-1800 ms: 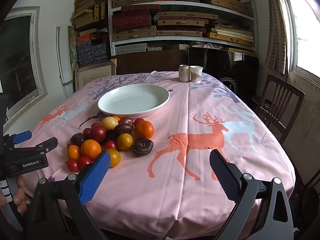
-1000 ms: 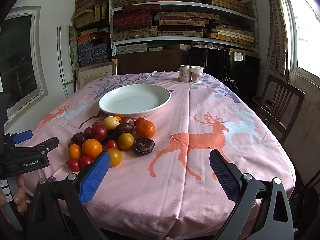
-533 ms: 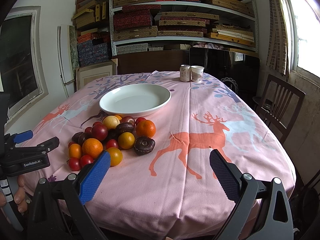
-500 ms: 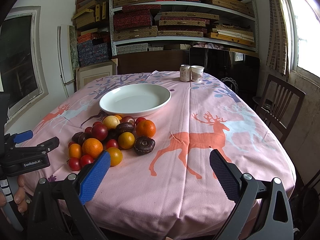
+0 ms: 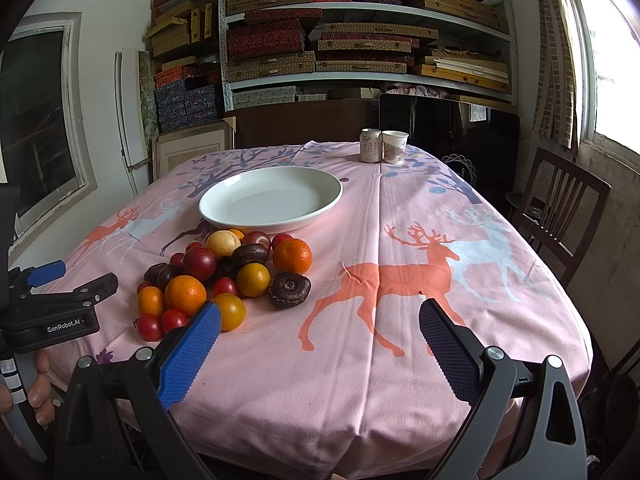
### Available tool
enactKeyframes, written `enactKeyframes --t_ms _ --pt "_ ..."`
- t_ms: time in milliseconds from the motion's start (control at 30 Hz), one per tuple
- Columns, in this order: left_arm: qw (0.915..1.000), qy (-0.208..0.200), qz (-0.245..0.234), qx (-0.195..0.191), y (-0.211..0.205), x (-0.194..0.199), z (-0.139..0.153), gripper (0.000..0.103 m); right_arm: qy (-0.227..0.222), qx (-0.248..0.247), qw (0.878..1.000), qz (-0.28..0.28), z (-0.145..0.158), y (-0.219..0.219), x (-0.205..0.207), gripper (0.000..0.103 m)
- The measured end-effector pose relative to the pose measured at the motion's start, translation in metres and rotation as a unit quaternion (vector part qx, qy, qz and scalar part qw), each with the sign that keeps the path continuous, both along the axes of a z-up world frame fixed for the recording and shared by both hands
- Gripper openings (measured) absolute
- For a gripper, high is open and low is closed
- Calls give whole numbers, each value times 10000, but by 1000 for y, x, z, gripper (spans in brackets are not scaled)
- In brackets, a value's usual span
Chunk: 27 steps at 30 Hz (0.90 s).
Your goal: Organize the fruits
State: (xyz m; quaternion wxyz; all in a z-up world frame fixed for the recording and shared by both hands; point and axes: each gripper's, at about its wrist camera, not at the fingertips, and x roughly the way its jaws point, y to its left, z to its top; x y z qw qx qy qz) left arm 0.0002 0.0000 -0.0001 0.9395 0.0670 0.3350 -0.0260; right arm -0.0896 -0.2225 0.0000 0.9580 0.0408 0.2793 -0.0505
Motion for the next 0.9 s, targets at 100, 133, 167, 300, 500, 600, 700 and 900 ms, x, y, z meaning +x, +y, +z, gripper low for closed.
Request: enactKeyframes --t_ms 100,133,167,300,500,600,700,900 --pt "10000 5 -1 -1 0 0 0 99 3 6 10000 -8 0 0 0 99" --pt "10000 5 -35 -4 0 0 0 99 7 8 10000 -12 0 0 0 99" --pt "9999 19 -115 -16 -1 -1 -1 99 12 7 10000 -16 0 -1 1 99" --pt "9982 210 -560 38 1 -13 -16 99 62 6 10000 -30 -2 -4 1 99" --pt "9933 654 -953 78 7 -13 -50 99 396 243 9989 -67 -20 -16 7 99" --pt "9932 587 -1006 -22 2 -11 -51 99 456 291 9985 -24 -22 -17 11 99" --pt "9943 359 -1000 46 -8 -9 -47 99 381 184 9991 28 -19 -13 9 99" --pt "9938 496 -988 115 -27 2 -58 63 432 234 9988 -10 -20 -19 10 99"
